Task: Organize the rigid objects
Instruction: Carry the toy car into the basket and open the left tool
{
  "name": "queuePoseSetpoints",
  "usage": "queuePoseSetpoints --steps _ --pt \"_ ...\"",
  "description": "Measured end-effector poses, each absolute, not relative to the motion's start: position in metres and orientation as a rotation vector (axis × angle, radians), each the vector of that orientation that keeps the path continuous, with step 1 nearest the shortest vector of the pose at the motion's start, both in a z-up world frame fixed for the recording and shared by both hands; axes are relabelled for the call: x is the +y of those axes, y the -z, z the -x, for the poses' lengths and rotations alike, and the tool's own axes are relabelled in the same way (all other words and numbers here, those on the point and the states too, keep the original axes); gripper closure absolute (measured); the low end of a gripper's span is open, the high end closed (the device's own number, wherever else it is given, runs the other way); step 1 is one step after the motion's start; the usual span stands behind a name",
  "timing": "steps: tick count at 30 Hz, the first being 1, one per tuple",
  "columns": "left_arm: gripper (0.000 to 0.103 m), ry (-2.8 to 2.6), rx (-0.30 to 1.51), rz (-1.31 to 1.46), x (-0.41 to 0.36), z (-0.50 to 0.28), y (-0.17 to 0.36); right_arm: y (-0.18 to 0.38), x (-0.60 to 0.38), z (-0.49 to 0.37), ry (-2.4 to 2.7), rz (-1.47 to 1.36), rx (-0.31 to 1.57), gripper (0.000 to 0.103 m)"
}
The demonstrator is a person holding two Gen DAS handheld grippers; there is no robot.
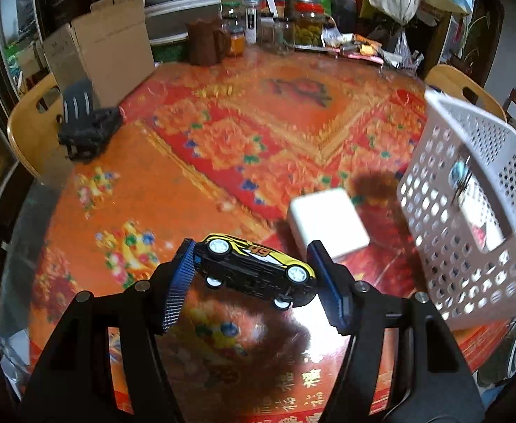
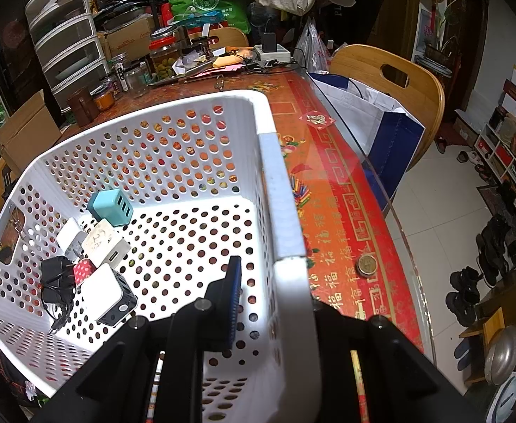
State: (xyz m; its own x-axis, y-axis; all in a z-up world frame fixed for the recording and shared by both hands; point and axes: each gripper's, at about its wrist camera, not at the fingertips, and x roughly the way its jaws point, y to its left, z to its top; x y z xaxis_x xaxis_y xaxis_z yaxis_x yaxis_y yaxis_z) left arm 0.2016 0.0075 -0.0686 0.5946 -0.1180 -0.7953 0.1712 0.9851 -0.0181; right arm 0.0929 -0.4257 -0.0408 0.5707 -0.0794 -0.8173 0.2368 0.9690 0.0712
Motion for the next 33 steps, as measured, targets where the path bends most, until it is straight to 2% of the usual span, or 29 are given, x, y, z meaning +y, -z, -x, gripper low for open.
queuePoseSetpoints --steps 9,18,27,33 --pt "0.041 0.172 0.831 -0.089 -0.018 -0.209 0.004 0.04 -0.426 -0.094 0.172 -0.178 0.94 0.084" --pt "0.041 0.226 0.744 -0.191 -0.081 -0.202 -0.049 0.039 -0.427 -0.092 0.167 -0.178 0.933 0.084" --pt "0.041 0.3 0.732 -0.25 -0.14 -0.196 -0.066 0.04 -0.427 -0.092 0.162 -0.177 0.93 0.083" --pt "0.041 0.381 0.796 -0.281 -0.178 -0.199 -0.053 0.04 -0.427 -0.092 0.161 -0.178 0.929 0.083"
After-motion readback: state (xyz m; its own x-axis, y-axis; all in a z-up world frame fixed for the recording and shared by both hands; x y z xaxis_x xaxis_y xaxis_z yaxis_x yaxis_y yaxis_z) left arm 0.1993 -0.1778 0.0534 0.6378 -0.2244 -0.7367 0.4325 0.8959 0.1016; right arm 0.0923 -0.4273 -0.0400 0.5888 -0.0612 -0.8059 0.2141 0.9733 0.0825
